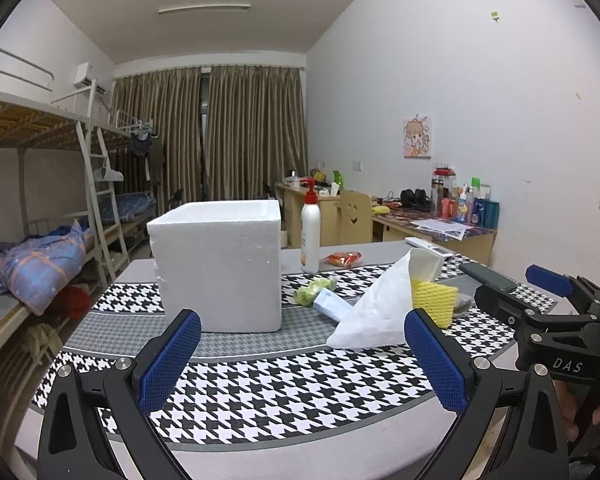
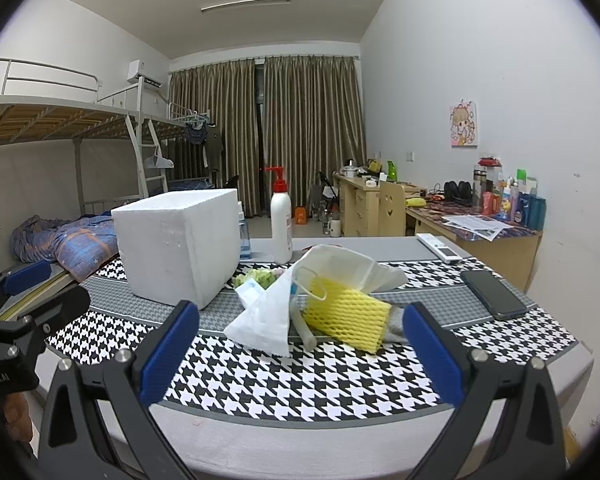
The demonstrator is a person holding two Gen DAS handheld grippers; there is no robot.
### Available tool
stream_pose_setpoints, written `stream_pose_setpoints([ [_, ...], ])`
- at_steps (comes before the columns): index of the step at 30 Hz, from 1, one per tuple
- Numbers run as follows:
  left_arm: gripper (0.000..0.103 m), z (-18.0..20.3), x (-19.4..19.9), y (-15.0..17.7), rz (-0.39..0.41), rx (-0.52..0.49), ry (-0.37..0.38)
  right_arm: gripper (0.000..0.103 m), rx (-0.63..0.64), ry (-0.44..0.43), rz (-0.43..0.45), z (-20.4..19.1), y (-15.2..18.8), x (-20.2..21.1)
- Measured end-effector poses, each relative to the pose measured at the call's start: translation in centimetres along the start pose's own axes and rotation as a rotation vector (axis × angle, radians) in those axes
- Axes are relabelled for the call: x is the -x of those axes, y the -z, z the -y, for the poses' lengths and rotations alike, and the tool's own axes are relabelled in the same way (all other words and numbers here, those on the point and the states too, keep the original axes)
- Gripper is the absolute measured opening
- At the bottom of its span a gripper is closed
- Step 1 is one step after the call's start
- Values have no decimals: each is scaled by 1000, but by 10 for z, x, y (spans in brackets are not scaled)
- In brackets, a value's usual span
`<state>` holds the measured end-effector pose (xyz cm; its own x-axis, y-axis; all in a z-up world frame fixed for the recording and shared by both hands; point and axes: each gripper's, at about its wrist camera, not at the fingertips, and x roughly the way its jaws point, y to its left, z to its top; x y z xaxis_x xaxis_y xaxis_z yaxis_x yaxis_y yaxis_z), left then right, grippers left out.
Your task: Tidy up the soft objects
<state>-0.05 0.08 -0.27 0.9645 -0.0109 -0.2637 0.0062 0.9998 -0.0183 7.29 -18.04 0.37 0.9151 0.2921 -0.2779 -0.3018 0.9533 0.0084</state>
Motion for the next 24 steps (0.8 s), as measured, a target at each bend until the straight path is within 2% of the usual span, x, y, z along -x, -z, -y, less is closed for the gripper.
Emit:
stream_pose_setpoints([
  [24, 102, -4, -9, -7, -14, 20, 7, 103, 5, 8, -20, 0, -6, -13],
])
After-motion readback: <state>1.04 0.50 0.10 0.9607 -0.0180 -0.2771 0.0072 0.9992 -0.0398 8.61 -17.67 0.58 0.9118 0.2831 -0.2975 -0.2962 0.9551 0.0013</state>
